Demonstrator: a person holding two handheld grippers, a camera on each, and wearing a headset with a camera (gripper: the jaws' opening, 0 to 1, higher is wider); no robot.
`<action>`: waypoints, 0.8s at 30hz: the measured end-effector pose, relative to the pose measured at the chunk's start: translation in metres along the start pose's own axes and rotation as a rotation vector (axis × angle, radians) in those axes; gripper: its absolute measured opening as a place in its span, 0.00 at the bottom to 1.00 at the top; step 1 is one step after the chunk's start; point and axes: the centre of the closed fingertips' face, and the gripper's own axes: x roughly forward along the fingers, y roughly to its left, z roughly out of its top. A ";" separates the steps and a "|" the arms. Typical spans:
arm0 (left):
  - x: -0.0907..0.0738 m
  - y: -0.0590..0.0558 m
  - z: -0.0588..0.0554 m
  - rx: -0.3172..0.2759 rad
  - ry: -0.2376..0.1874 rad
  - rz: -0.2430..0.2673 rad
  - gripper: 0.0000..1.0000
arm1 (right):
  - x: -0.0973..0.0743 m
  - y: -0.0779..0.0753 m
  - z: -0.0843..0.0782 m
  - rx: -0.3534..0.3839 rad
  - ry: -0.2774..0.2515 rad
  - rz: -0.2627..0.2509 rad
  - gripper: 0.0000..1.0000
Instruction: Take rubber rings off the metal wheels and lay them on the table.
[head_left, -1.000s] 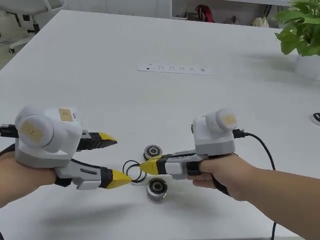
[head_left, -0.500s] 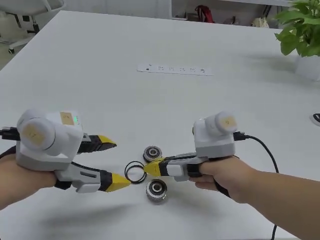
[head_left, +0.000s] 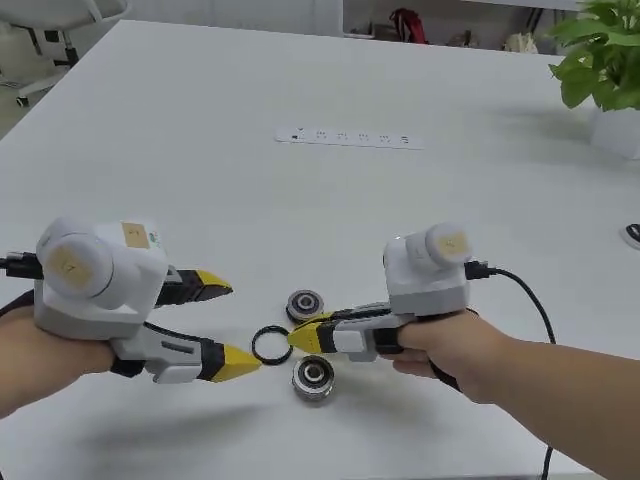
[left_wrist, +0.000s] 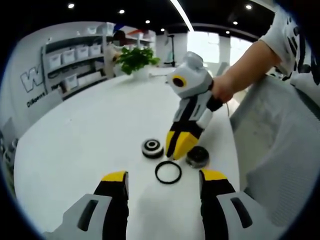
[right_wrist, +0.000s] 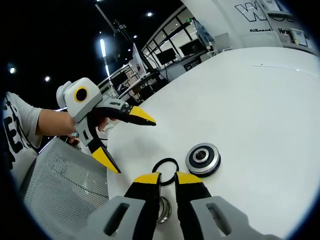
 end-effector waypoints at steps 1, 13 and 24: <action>0.000 0.000 0.000 0.001 0.000 0.000 0.58 | -0.001 0.000 0.000 0.000 0.001 0.000 0.09; 0.002 0.007 0.008 0.001 -0.014 0.006 0.58 | -0.015 -0.004 0.020 0.012 -0.059 -0.006 0.12; 0.009 0.017 0.021 -0.005 -0.031 0.014 0.57 | -0.026 -0.011 0.029 -0.046 -0.070 -0.032 0.16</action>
